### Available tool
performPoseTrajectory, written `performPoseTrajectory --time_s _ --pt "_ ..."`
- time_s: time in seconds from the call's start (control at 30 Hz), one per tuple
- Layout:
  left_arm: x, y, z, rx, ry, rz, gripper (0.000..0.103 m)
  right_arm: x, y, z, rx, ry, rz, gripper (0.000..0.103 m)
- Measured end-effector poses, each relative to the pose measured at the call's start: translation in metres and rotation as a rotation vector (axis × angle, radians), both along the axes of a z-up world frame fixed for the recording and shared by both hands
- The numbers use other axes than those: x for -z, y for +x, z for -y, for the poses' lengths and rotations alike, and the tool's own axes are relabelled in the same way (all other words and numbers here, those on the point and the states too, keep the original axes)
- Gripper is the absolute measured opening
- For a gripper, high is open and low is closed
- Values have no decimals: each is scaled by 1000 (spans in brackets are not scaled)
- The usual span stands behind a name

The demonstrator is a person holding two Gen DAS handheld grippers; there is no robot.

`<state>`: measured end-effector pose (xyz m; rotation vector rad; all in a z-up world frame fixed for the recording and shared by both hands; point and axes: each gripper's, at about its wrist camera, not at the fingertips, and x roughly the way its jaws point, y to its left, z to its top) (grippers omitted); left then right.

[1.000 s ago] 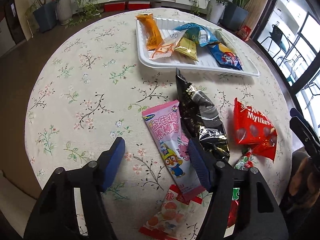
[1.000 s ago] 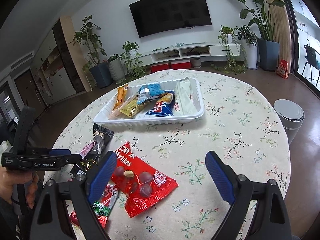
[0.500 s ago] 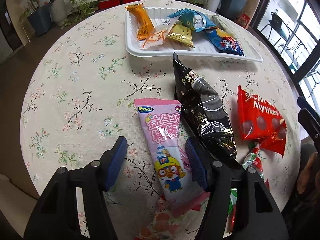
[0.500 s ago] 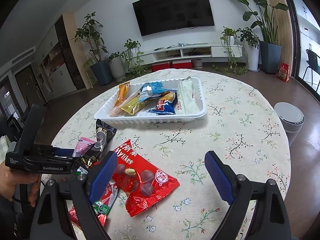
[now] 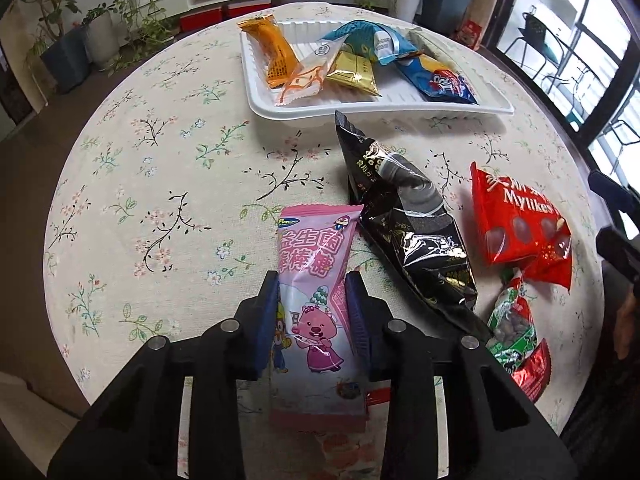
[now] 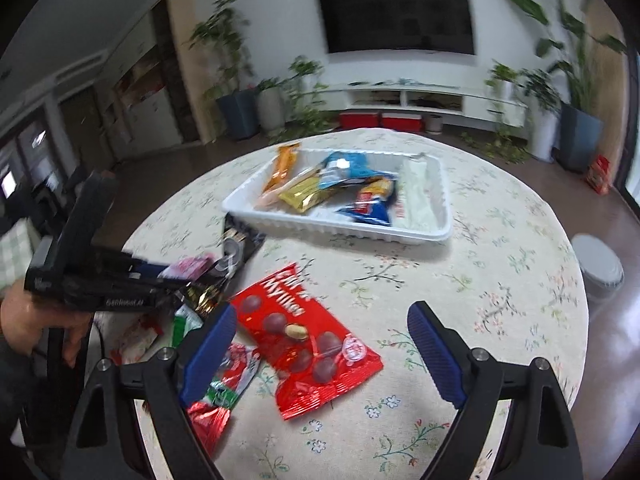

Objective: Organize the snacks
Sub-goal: 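Grasp the pink Pororo packet with the left tool while the right tool grasps the red Mylikes bag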

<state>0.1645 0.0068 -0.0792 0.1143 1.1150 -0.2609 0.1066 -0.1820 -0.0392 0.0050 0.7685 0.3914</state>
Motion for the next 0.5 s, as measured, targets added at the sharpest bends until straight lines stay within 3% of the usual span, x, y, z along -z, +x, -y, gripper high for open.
performPoseTrajectory --time_s 0.17,0.5 --pt "-1 -3 -7 23 -9 7 29 4 5 -29 -178 -186 -31 89" --pt "-2 -9 -22 36 -63 20 27 33 48 -43 -282 -249 -202 87"
